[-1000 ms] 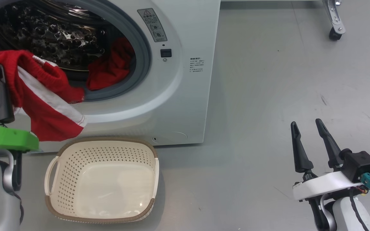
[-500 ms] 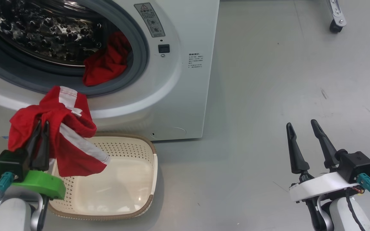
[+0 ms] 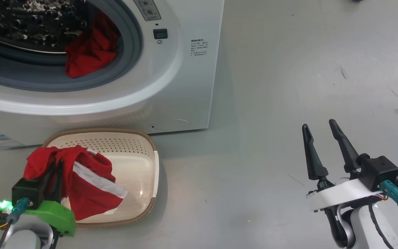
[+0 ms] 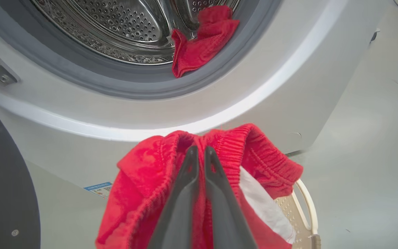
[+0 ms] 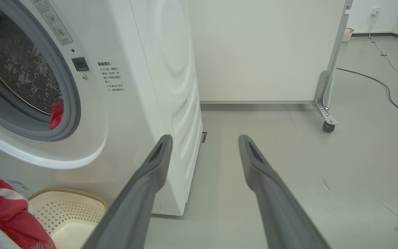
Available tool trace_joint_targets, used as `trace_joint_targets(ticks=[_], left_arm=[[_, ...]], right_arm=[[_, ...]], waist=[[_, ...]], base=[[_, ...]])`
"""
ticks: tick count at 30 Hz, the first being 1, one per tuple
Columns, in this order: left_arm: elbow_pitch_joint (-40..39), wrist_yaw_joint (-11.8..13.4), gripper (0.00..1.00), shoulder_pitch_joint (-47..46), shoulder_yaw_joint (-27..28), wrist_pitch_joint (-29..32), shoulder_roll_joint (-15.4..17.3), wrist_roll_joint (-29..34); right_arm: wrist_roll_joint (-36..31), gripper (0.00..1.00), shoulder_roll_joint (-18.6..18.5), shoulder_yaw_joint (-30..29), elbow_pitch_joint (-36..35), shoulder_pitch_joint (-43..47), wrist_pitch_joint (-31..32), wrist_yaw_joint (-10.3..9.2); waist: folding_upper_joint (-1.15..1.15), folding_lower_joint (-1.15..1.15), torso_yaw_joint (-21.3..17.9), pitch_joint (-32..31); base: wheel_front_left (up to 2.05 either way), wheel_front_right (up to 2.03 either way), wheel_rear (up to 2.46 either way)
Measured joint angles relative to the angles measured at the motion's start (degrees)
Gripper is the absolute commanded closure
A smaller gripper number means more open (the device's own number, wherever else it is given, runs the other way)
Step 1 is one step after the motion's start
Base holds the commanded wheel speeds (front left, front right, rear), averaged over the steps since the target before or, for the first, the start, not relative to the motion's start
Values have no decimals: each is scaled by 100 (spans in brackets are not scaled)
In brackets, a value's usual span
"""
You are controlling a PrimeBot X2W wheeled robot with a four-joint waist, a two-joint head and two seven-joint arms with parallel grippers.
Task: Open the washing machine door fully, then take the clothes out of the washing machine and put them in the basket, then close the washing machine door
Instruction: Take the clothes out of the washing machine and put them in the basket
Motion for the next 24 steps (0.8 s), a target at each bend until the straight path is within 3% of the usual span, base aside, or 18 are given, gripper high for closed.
trace_joint_targets(ticks=[9,24], left_arm=[[611,-25,100,-160,-129,234,51,129],[1550,-24,100,-977,-85,523,461,303]], right_arm=[[-60,0,2,151,-121,-238,0,0],[-78,0,47,363,-257,-681,0,1]], waist=[[0,0,-252,568],[0,0,-907,1557]], base=[[0,0,0],[0,0,0]])
